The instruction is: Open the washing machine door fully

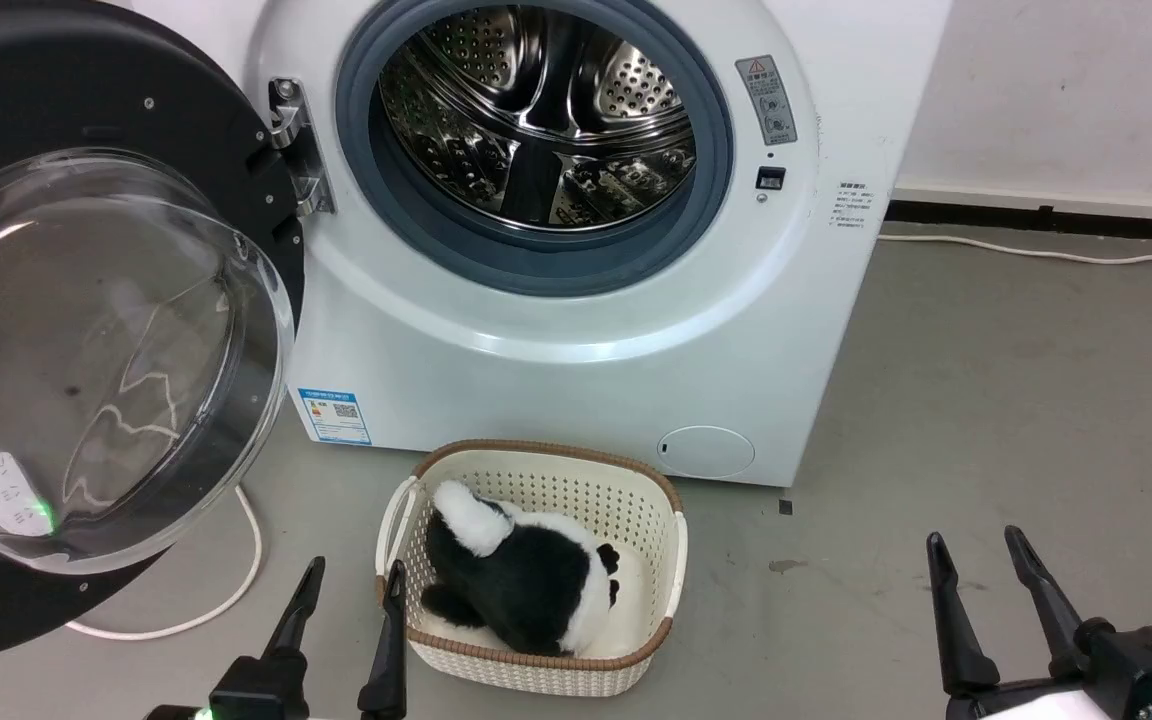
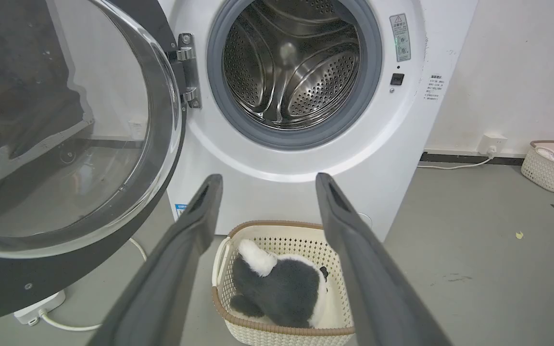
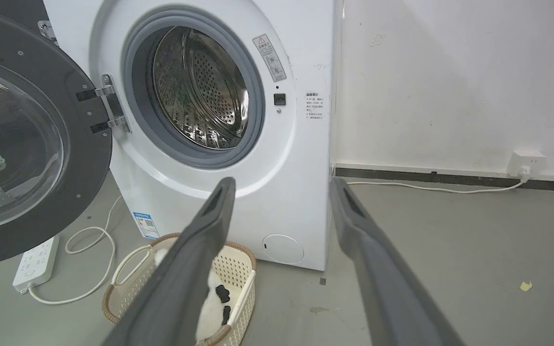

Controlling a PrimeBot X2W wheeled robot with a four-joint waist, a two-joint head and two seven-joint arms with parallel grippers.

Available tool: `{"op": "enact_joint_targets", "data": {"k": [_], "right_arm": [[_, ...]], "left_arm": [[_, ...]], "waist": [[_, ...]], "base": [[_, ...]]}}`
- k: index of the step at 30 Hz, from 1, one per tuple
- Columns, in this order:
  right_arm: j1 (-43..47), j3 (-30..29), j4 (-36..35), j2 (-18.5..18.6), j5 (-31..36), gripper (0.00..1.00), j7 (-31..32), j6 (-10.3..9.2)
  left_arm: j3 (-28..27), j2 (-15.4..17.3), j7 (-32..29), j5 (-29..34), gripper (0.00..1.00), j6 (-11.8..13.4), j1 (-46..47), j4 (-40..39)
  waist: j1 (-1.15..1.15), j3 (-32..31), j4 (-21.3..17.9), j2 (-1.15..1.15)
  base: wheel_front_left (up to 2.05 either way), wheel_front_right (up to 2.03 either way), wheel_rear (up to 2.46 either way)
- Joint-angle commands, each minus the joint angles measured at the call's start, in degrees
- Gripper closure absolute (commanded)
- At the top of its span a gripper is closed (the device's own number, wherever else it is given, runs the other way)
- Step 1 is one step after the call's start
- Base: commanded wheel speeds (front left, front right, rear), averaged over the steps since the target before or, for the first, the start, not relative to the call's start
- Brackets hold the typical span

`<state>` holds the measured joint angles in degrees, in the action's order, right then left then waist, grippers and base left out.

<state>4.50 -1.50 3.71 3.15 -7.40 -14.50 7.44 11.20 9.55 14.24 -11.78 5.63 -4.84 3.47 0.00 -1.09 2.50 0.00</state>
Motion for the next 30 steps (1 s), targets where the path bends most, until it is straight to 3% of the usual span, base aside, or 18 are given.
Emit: {"op": "enact_joint_targets", "data": {"k": [1, 9, 10, 30], "right_arm": [[0.61, 0.13, 0.30, -0.26, -0.17, 0.00, -0.43, 0.05], [0.47, 0.58, 0.68, -0.27, -0.33, 0.00, -0.46, 0.05], [-0.01, 0.52, 0.58, 0.00, -0.17, 1.00, -0.01, 0.00], [-0.73, 0.62, -0.07, -0.03, 0.97, 1.00, 2.24, 0.01]], "left_arm": [[0.03, -0.16, 0.46, -0.10, 0.00, 0.24, 0.03, 0.10], [-0.16, -0.21, 0.57, -0.53, 0.00, 0.47, 0.29, 0.13], [-0.18, 0.00, 0.13, -0.48, 1.00, 0.27, 0.03, 0.09], [-1.86, -0.96, -2.21, 1.37, 1.00, -0.62, 0.76, -0.45]], "waist": [[0.00, -0.06, 0.03, 0.00], [0.00, -0.08, 0.15, 0.00], [0.00, -0.09, 0.15, 0.00], [0.00, 0.09, -0.25, 0.00]], "base": [[0.00, 0.00, 0.00], [0.00, 0.00, 0.00], [0.00, 0.00, 0.00], [0.00, 0.00, 0.00]]}}
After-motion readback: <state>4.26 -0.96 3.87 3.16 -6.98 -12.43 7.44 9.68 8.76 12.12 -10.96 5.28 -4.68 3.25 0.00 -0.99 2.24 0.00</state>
